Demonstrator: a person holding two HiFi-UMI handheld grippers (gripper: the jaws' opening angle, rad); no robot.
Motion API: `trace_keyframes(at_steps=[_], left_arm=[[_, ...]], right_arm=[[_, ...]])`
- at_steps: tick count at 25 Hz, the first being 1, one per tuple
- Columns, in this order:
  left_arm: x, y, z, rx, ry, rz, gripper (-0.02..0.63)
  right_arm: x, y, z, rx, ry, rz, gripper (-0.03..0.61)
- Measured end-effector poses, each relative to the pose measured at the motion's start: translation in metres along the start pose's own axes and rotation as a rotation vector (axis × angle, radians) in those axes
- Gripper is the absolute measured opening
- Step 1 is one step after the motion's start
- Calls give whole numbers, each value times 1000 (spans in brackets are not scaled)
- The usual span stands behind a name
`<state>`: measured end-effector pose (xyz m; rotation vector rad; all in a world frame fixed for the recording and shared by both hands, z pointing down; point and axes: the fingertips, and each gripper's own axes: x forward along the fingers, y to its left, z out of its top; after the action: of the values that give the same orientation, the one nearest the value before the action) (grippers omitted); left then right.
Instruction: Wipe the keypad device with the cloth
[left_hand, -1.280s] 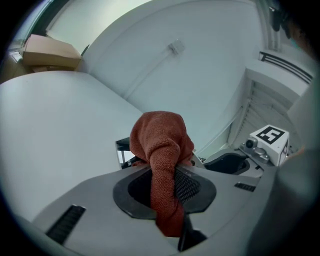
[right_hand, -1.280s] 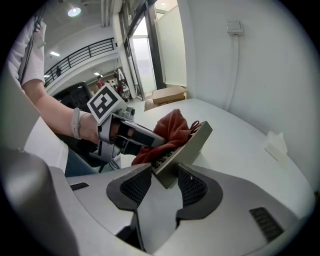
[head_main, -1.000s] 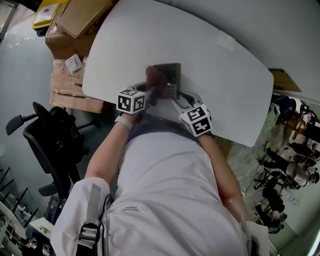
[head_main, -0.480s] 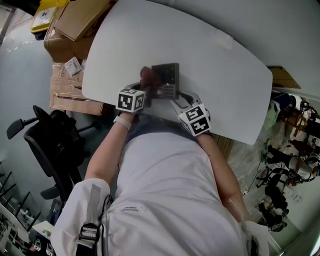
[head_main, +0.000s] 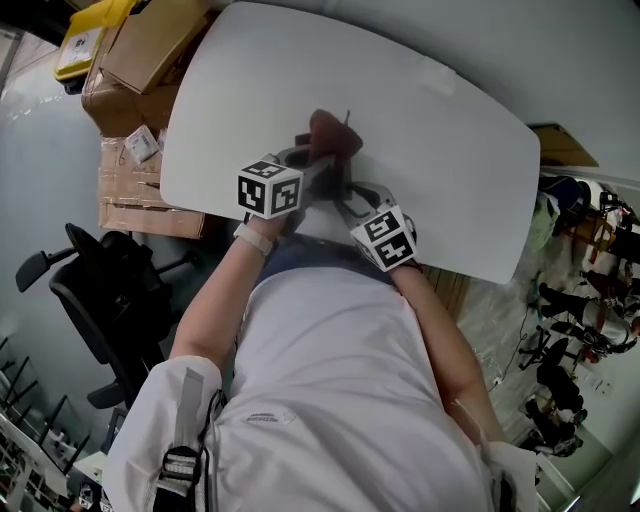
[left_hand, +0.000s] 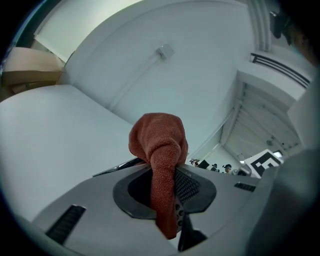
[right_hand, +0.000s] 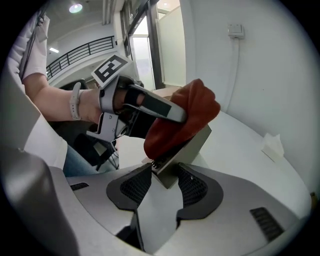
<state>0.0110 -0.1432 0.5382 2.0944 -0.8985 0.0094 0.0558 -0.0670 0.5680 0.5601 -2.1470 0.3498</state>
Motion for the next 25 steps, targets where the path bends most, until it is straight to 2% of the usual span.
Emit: trace_keyframes(at_steps=[5, 10, 15, 25], left_arm=[[18, 0, -20, 17, 73, 9, 81], [18, 7, -23, -37, 47, 8, 81], [18, 9, -25, -25, 51, 7, 81], [9, 33, -34, -61, 50, 48, 81]], right_arm=[[1, -1, 0, -2, -7, -2, 153], [1, -1, -1, -9, -4, -6, 153], [1, -1, 1, -3, -11, -7, 153], [1, 0, 0, 2, 1, -3, 153]])
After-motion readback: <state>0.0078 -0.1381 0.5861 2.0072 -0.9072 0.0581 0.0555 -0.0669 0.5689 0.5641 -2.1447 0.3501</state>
